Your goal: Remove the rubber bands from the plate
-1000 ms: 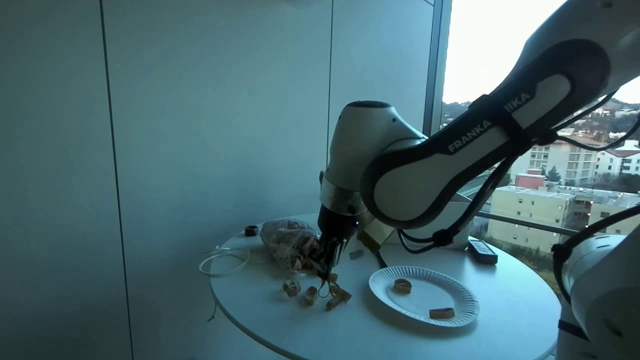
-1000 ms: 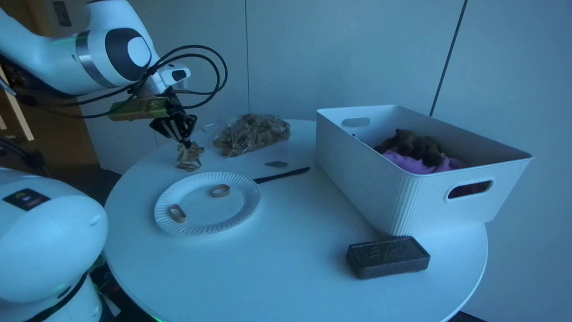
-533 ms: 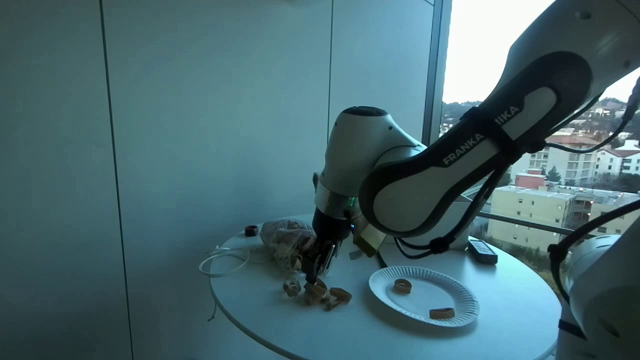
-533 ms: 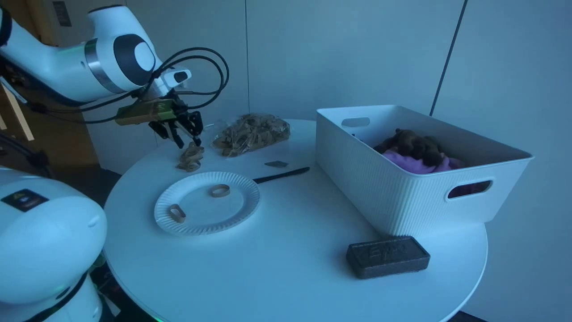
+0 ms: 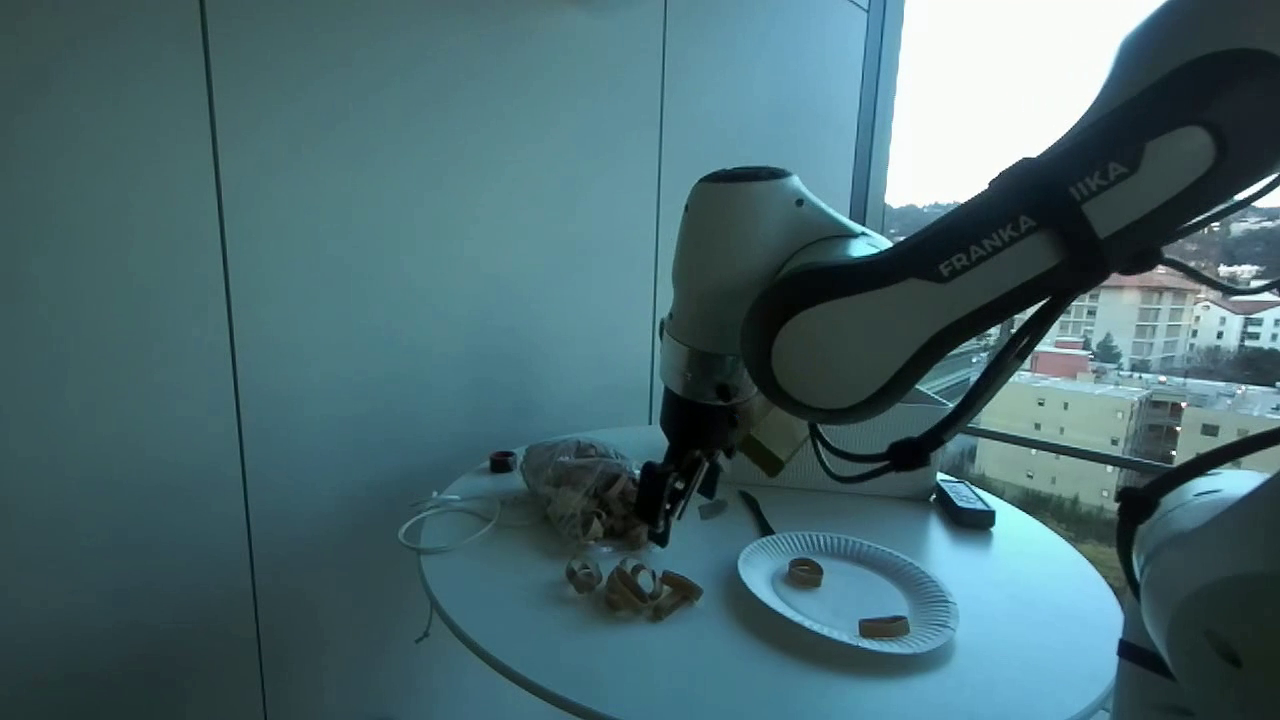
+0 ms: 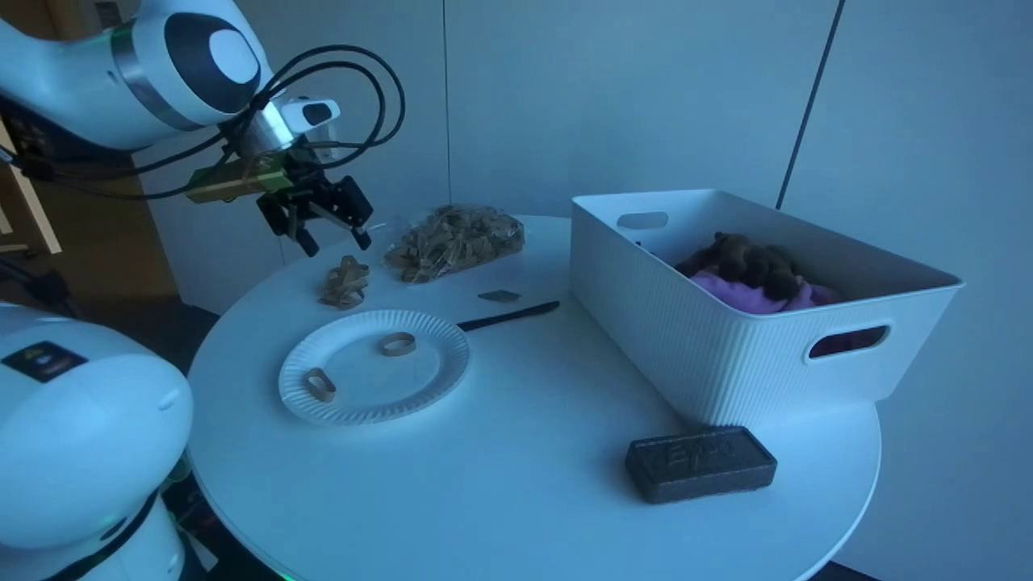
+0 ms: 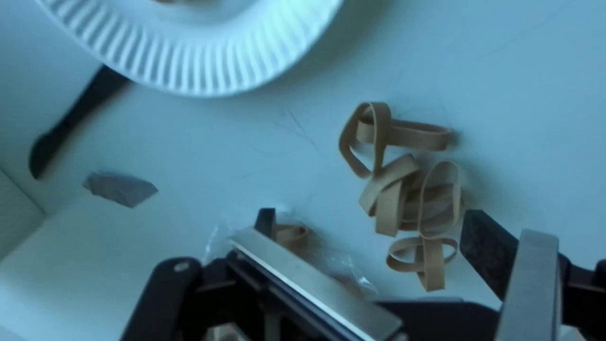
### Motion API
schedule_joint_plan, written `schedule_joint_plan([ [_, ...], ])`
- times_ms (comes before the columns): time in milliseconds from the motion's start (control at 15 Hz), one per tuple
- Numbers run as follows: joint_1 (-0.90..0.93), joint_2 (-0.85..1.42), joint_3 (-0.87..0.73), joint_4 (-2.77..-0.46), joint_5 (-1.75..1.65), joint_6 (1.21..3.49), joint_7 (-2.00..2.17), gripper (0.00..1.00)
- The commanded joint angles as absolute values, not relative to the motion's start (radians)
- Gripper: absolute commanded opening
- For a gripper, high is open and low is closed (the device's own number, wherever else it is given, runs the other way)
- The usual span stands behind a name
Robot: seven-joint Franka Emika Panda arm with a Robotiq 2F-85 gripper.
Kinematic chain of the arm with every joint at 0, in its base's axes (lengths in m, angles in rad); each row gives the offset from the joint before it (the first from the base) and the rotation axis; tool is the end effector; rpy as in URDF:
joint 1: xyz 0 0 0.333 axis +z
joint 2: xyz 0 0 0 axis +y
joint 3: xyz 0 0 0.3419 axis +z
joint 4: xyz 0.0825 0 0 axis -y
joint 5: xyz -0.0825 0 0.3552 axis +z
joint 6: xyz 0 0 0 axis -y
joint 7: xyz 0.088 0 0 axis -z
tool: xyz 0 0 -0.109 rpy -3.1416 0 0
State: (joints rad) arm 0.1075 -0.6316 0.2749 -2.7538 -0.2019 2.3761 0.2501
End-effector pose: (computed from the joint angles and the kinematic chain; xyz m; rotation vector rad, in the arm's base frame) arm 0.3022 0.1217 0.4516 2.8508 0.3299 0.4441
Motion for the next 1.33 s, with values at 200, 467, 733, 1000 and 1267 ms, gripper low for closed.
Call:
schedule_joint_plan([
  [200, 0.064, -0.768, 0.158, -2.753, -0.074, 2.026, 0.288, 1.00],
  [467, 0.011, -0.785, 0.091, -2.754, -0.014, 1.945, 0.303, 1.00],
  [733, -0.061, -0.719, 0.040, -2.757, -0.020, 2.023, 0.298, 1.00],
  [1000, -0.109, -0.641, 0.004, -2.761, -0.027, 2.106, 0.279, 1.00],
  [1267, -0.118, -0.549, -0.007, -2.764, -0.021, 2.180, 0.281, 1.00],
])
